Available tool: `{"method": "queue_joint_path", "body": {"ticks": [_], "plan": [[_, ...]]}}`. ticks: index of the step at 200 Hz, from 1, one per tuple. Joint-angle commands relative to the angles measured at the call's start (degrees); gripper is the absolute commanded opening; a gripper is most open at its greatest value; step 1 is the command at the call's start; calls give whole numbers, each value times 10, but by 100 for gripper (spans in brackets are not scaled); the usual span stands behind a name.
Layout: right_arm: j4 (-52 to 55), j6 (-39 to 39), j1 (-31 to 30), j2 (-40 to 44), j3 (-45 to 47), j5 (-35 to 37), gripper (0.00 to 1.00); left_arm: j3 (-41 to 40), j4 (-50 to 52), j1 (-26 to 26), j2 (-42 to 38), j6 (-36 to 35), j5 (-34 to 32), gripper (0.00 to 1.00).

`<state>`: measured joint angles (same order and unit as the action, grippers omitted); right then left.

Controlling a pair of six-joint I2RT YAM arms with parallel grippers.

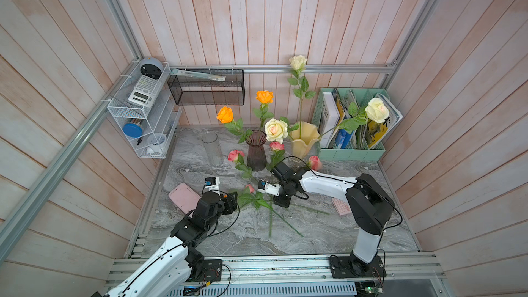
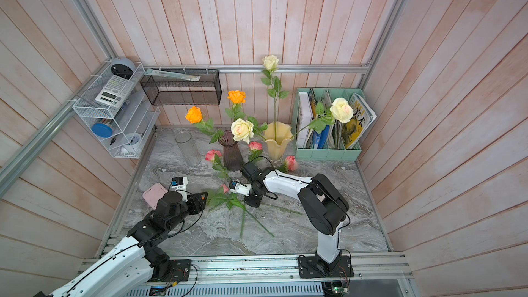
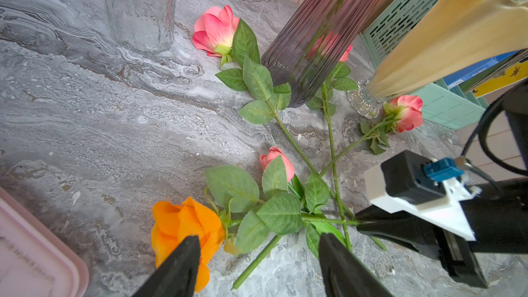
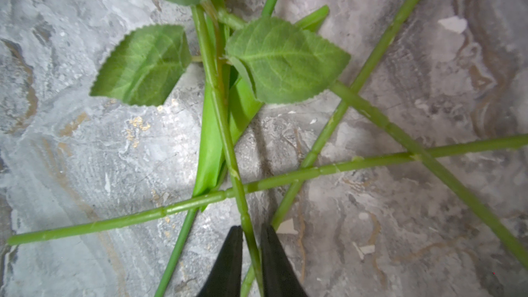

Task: Arrange the flowers in different vases according to their colors
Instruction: Pick up the flower at the center of the board.

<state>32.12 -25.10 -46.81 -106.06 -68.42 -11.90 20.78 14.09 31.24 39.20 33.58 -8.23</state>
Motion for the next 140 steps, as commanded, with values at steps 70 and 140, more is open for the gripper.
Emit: {"method": "queue_joint_path", "body": {"ticks": [70,140], "plan": [[6,13,-4,62,17,27,0,-2,12,-2,-10,-15,-14,71],[-13,1,-15,237,51,-21,0,-3,32,-2,-66,-13,20,71]]}}
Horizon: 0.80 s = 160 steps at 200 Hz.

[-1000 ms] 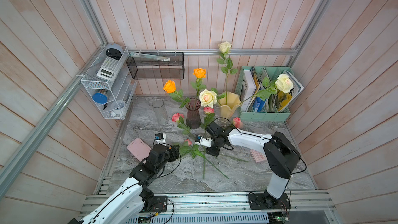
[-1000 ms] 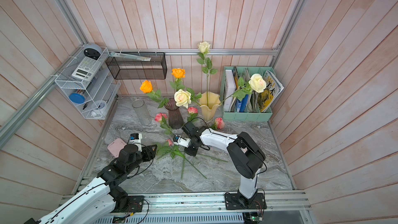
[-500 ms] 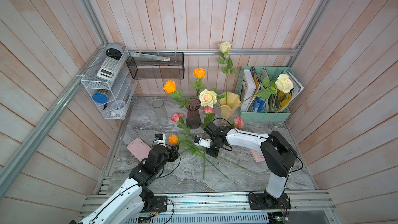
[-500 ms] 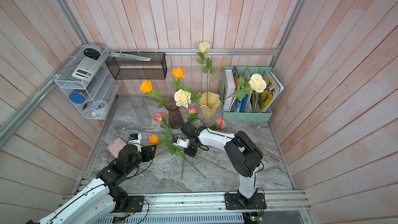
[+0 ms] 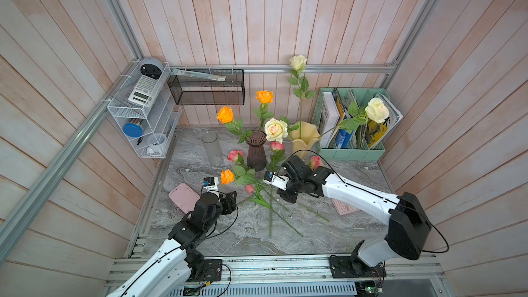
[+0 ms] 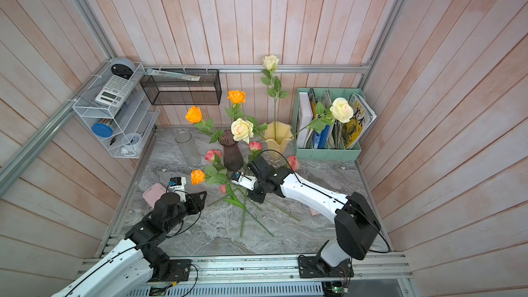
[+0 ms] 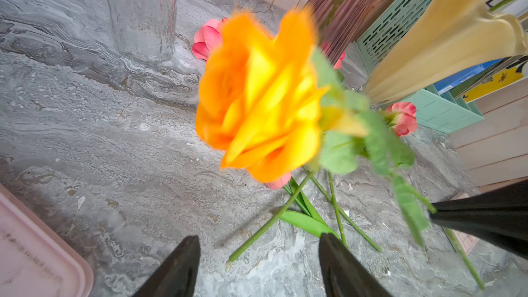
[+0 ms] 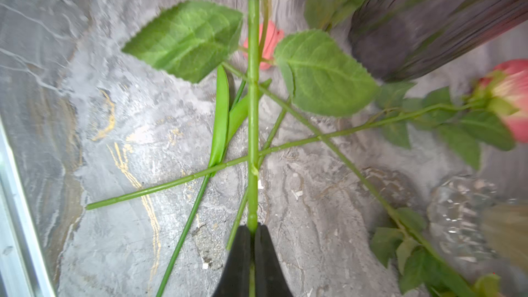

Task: Arrange the flowers in different vases according to their colors
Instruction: Pick up the flower at the center of the board, then insert the flower into the vase.

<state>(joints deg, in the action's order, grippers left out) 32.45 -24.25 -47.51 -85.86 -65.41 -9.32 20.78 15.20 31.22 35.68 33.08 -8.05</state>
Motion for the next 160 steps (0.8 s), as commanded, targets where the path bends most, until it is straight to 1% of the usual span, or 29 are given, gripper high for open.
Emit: {"method": "queue_joint_path", "body": {"ticks": [1,20,48,63,97,123,143,160], "plan": [[-19,-7,-8,37,22,-49,0,-3,23,-2,-33,-8,19,71],[-83,6,-9,68,40,-89,0,-10,48,-2,-77,-1,19,71],[-111,14,-13,59,-5,-124,0,-28,68,-2,-127,16,20,71],[-108,4,-24,35,-51,-134,0,-33,72,-2,-136,20,20,71],[-141,3,-35,-35,-161,-162,0,-30,70,-2,-129,17,19,71],[-149,-5,-35,-96,-278,-180,0,-26,66,-2,-121,14,18,71],[-152,-14,-35,-144,-373,-207,0,-31,61,-2,-115,11,16,71],[-176,-14,-35,-177,-442,-210,0,-37,54,-2,-108,10,17,71]]}}
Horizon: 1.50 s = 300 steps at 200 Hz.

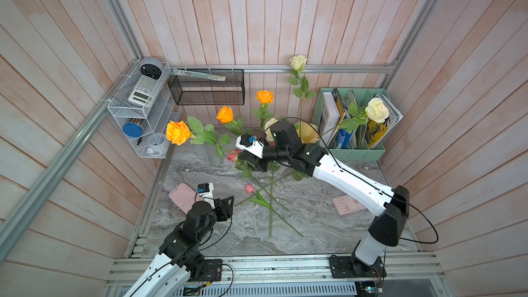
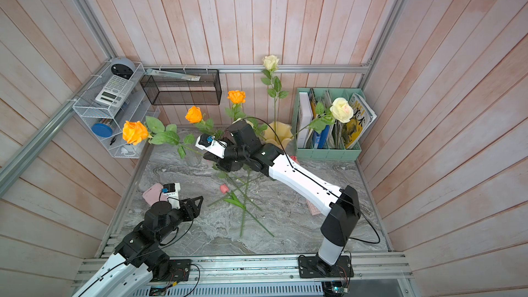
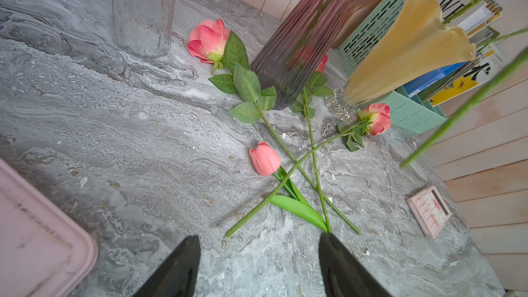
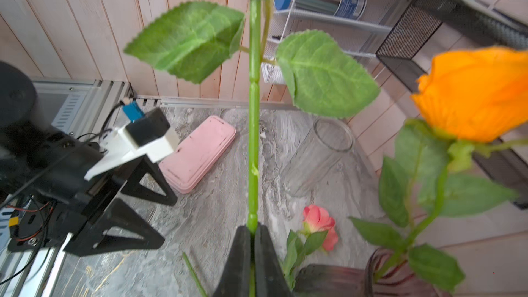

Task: Arrange the flowers in different vases according to their colors
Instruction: Insert the flower into the vase.

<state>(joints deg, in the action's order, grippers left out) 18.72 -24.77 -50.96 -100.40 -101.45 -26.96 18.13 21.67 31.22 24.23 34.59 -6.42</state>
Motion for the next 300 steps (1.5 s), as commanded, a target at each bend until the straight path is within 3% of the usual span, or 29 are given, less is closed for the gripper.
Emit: {"method": "queue_joint_path", "body": {"ticks": [1,21,57,134,253,300], "plan": [[-42,-8,0,-33,-84,-33,0,-10,-11,-2,7,-5,1,71],[-116,-14,0,-57,-115,1,0,-8,-13,-2,11,-9,2,71],[-157,-26,18,-106,-202,51,0,-8,-18,-2,18,-13,3,71],[-200,0,85,-195,-299,64,0,-5,-20,-2,34,-15,5,71],[-295,53,93,-154,-119,76,0,-5,-23,-2,39,-18,7,71],[-291,56,98,-137,-113,81,32,-4,-24,-2,40,-17,7,71]]}}
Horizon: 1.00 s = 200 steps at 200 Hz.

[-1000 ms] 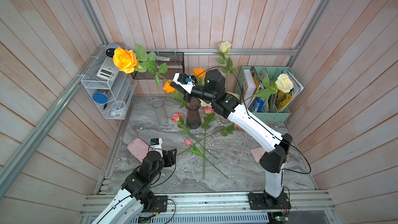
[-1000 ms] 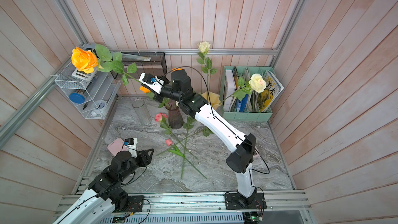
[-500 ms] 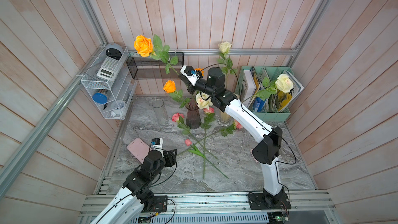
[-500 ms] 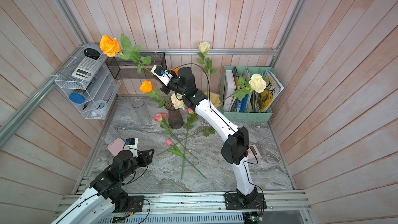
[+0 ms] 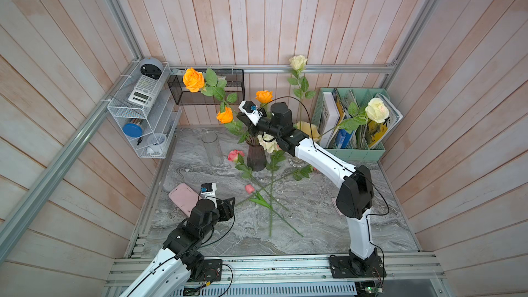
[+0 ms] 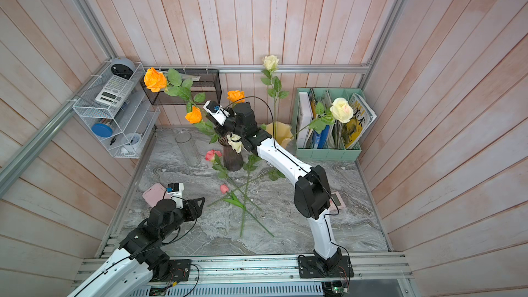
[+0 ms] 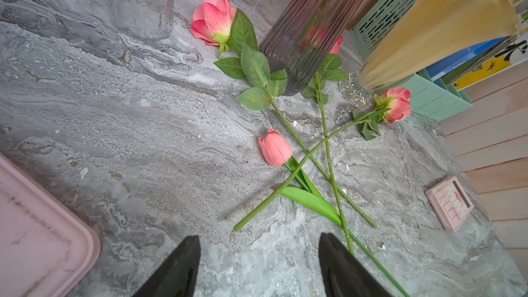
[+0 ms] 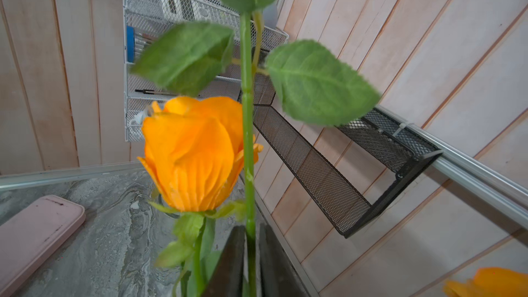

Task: Arrange the flowers in different vases according to their colors
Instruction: Insert the flower into the vase.

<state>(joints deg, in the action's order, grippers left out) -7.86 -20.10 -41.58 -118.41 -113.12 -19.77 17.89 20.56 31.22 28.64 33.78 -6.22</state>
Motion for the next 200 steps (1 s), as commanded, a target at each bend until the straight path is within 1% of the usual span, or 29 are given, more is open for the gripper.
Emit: {"method": "queue_joint_path", "body": {"ticks": [1,17,34,78,111,131,147,167,187,200], "plan": [[-26,9,4,43,4,9,33,-2,-12,-2,-4,-9,4,71],[-25,6,4,49,7,10,44,-2,-13,-2,-4,-9,5,71],[-24,1,4,57,14,9,51,-1,-12,-2,-3,-9,5,71],[-29,-5,4,85,26,4,54,-3,-13,-2,-2,-8,6,71],[-49,5,4,136,52,-6,57,-2,-14,-3,-2,-9,7,71],[-52,13,3,190,84,-12,59,-2,-16,-2,1,-9,11,71],[-49,22,4,241,126,-1,61,-2,-21,-2,5,-11,17,71],[-1,30,4,313,178,25,62,2,-26,-2,18,-11,29,71],[30,52,3,406,267,76,63,2,-44,-1,28,-9,51,71],[43,77,3,473,334,121,63,7,-62,1,40,-11,75,71]]}}
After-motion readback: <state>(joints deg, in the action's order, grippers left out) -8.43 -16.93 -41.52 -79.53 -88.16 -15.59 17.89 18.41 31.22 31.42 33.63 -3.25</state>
